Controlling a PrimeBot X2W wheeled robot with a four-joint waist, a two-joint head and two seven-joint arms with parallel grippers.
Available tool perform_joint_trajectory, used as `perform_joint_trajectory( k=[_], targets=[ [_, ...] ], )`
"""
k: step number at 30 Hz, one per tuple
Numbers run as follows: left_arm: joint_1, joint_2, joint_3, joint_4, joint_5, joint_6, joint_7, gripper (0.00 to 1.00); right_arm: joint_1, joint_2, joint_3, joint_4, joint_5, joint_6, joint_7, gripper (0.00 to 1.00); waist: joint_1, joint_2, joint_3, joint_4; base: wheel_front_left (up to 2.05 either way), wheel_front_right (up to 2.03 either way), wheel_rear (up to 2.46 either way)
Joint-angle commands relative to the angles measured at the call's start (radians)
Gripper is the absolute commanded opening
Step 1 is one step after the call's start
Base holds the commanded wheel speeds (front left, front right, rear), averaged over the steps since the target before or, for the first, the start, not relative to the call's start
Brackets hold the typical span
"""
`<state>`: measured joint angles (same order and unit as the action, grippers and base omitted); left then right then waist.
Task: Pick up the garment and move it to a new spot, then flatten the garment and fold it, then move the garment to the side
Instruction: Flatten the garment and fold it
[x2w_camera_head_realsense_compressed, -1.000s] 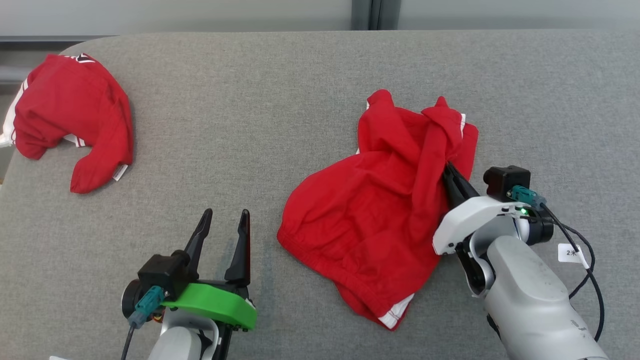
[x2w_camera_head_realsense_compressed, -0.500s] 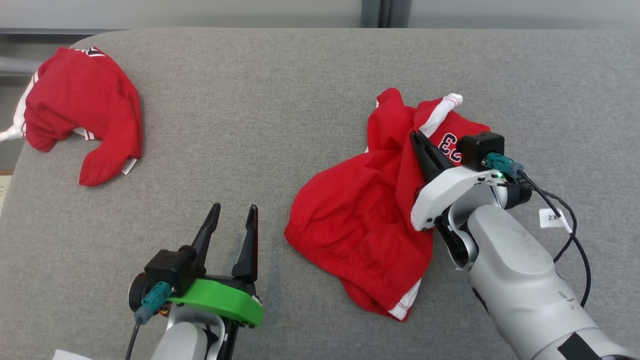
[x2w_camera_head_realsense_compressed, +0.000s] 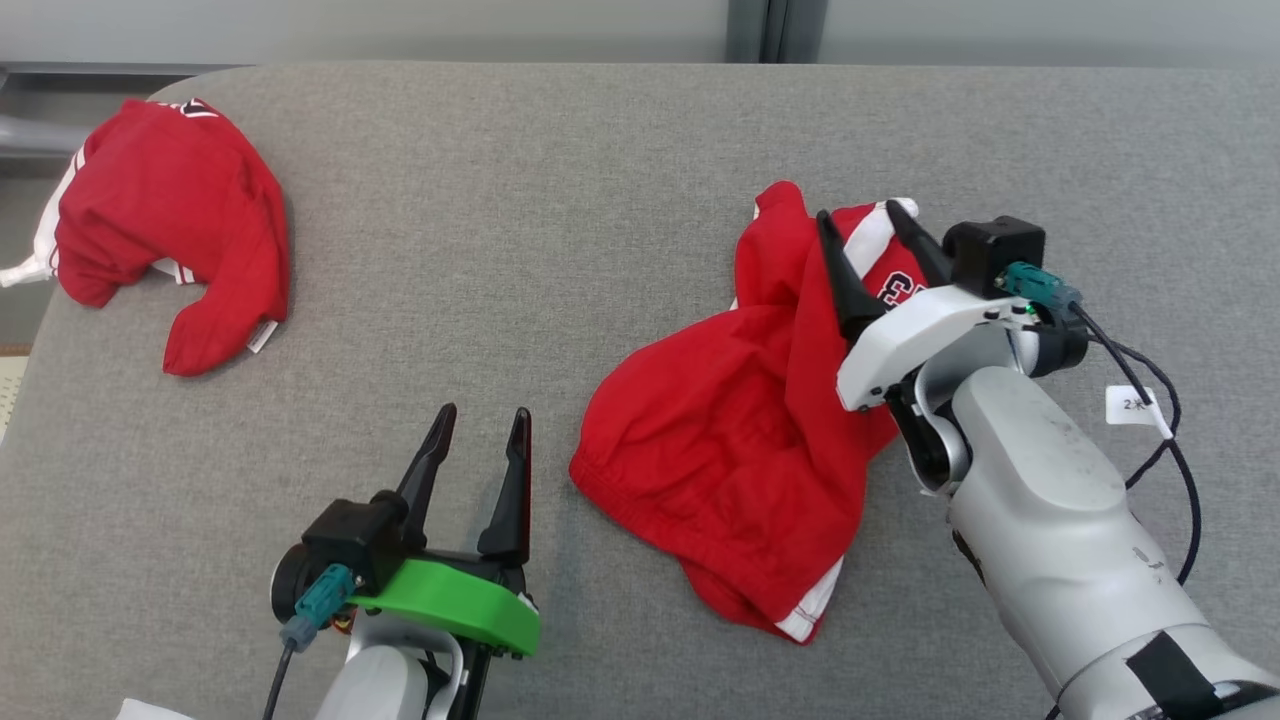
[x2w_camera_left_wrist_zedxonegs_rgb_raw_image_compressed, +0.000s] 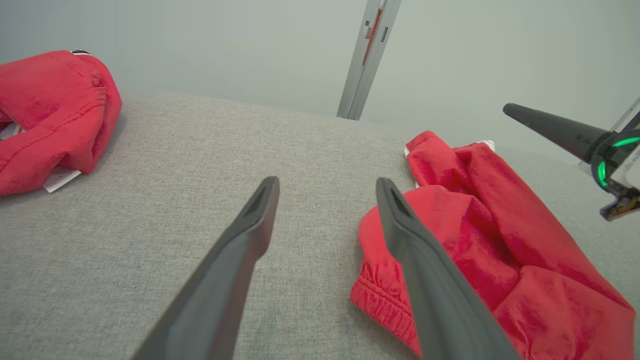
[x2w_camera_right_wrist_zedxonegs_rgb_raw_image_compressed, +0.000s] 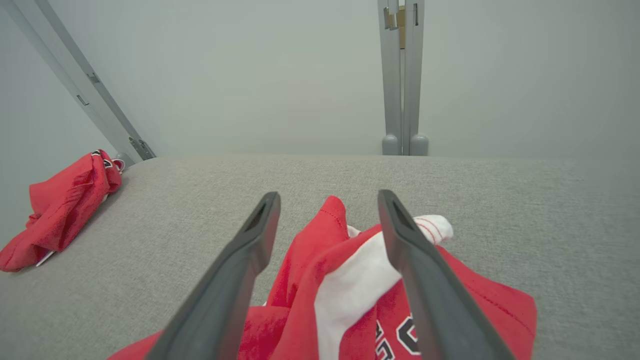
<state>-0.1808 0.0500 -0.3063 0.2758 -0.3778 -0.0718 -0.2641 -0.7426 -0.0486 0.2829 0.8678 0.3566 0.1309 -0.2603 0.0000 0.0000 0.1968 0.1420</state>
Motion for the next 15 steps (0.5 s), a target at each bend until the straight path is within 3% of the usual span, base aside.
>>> perform_joint_trajectory(
  k=[1, 8, 15],
  targets=[
    [0.015, 0.001, -0.005, -0.003, -0.008, 0.001, 0.000, 1.00, 0.034, -0.003, -0.035, -0.046, -0.031, 0.000, -0.005, 1.00, 0.0000, 0.0000, -0.019, -0.018, 0.00, 0.00, 0.00],
    [0.050, 0.001, -0.040, 0.009, -0.010, -0.006, 0.000, 1.00, 0.234, -0.003, -0.197, -0.269, -0.130, 0.000, -0.005, 1.00, 0.0000, 0.0000, -0.054, -0.050, 0.00, 0.00, 0.00],
    [0.092, 0.002, -0.117, 0.039, -0.006, -0.019, 0.010, 1.00, 0.432, -0.002, -0.300, -0.433, -0.156, 0.000, -0.005, 1.00, 0.0000, 0.0000, -0.077, -0.066, 0.00, 0.00, 0.00]
  ],
)
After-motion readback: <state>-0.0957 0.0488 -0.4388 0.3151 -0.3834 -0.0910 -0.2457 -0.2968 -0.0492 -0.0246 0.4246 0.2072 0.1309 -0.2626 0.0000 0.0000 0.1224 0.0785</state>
